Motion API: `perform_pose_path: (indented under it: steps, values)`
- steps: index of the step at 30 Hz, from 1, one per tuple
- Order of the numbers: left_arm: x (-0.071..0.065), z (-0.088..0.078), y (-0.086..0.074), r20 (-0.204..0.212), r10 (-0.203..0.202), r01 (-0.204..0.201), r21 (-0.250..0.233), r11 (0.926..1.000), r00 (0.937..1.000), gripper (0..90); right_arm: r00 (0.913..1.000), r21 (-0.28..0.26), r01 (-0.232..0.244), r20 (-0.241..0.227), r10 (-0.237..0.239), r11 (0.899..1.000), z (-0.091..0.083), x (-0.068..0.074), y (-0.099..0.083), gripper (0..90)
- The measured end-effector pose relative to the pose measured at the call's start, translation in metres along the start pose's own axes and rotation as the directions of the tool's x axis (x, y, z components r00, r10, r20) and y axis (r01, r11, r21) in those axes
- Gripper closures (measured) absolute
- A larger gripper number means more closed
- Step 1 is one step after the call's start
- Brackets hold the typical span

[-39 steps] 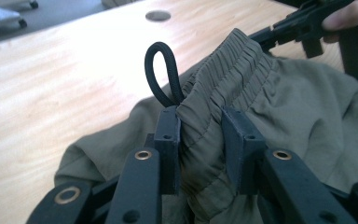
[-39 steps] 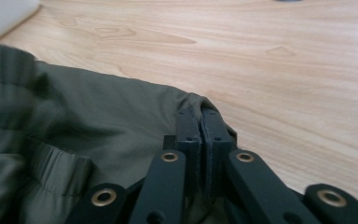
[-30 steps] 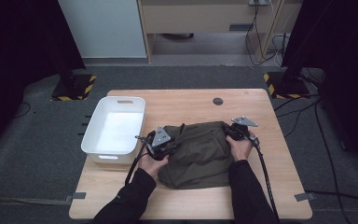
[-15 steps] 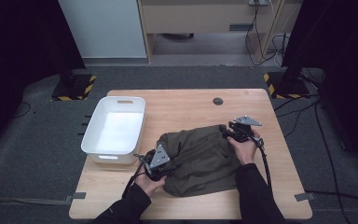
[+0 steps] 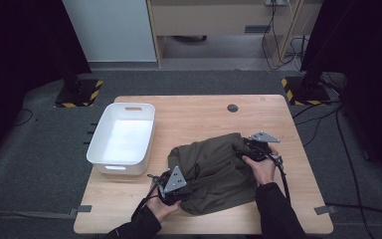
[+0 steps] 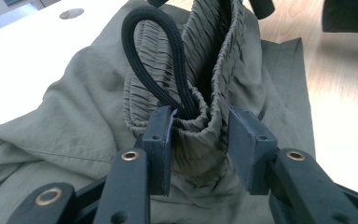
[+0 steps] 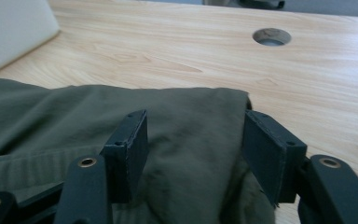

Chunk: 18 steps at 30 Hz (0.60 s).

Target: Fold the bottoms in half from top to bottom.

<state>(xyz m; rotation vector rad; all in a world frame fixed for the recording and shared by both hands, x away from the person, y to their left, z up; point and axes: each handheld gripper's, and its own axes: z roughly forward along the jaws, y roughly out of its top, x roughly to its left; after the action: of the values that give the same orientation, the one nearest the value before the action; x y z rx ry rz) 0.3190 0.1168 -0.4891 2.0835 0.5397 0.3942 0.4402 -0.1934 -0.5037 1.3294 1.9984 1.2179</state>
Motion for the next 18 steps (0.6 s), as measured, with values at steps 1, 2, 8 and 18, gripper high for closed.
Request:
perform_pose_path:
  steps: [1,2,8,18]
  values:
    - [0.000,0.000,0.000,0.006,-0.007,0.007,0.002,1.0000,1.0000,60.1,0.9999,0.014,0.010,0.009,-0.010,1.000,0.001,-0.002,-0.001,40.6]
    - [0.000,-0.001,-0.001,0.013,-0.017,0.017,0.008,0.9998,0.9998,59.9,0.9997,0.030,0.015,0.019,-0.016,0.999,0.001,-0.004,-0.003,40.6]
    - [0.007,-0.012,0.001,0.018,-0.110,0.111,-0.034,0.9933,0.9938,54.6,0.9980,0.136,0.012,0.060,-0.020,0.991,0.002,-0.017,-0.022,40.0]
    - [0.053,-0.009,0.008,-0.067,-0.322,0.314,-0.114,0.9427,0.9443,47.3,0.9965,0.158,0.041,0.066,-0.052,0.987,0.008,-0.012,-0.031,40.3]
